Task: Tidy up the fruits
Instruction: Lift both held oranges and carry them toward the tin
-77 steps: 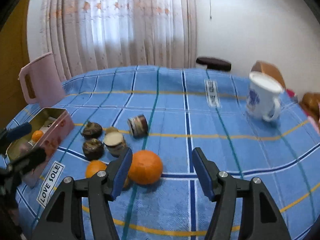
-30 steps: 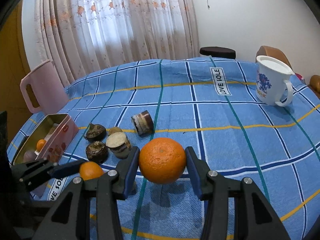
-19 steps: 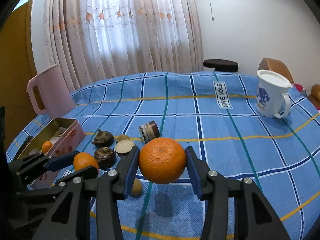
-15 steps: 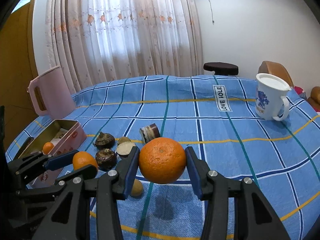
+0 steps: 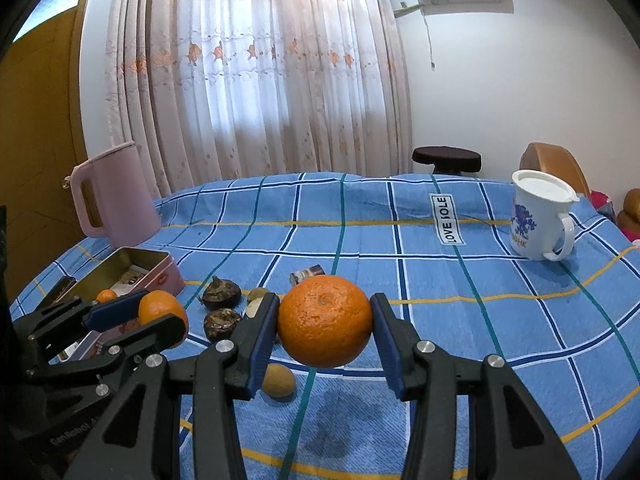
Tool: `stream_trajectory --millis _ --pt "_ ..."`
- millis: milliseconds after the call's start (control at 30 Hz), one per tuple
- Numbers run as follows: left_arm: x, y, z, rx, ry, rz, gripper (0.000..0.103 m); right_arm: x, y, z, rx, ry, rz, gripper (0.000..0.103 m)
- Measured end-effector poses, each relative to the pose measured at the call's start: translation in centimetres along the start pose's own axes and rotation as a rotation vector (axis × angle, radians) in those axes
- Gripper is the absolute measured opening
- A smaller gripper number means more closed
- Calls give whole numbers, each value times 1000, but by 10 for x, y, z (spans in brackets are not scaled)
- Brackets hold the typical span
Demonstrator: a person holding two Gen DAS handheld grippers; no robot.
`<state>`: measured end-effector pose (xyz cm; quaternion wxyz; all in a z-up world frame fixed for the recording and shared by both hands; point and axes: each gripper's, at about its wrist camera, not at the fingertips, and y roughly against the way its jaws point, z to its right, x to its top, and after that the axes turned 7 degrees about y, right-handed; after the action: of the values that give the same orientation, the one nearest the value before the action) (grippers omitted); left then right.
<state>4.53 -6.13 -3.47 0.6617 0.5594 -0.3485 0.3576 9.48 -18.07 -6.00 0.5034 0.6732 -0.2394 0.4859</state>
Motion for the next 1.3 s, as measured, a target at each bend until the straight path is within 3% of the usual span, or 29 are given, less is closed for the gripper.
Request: stream_trajectory --millis 900,1300 --pt "-2 22 -6 22 27 120 42 0 17 -8 -21 53 95 48" --pt "3 25 -26 53 31 80 42 9 1 -25 63 77 43 48"
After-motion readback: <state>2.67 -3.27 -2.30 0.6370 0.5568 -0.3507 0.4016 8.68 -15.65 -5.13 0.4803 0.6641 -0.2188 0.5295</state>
